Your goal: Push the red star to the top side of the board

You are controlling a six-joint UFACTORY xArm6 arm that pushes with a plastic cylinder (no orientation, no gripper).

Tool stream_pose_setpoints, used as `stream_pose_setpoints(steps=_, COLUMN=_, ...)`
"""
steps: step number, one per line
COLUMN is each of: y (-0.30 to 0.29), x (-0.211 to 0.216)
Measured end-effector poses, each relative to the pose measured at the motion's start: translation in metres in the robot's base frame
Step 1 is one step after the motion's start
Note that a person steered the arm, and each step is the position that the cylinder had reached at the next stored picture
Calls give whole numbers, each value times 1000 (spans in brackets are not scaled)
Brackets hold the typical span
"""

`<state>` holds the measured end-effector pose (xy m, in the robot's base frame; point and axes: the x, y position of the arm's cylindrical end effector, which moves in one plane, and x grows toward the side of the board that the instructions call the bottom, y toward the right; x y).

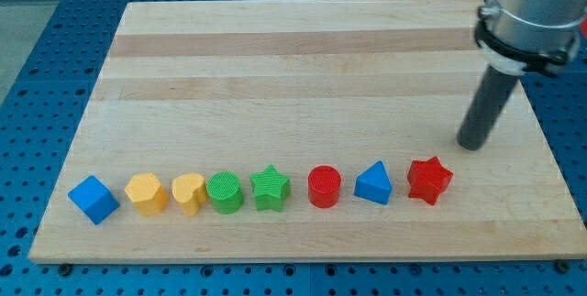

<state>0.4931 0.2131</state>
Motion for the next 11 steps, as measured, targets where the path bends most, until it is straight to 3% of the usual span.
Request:
stream_pose_setpoints(steps=2, y=4, x=79)
stream_pose_setpoints(steps=3, y=-24, x=102)
stream_pose_setpoints(steps=8, y=-175, x=-45)
stream_pose_setpoints(steps=9, y=-177, x=-71)
stream_pose_setpoints(steps=11, y=-97, x=-75)
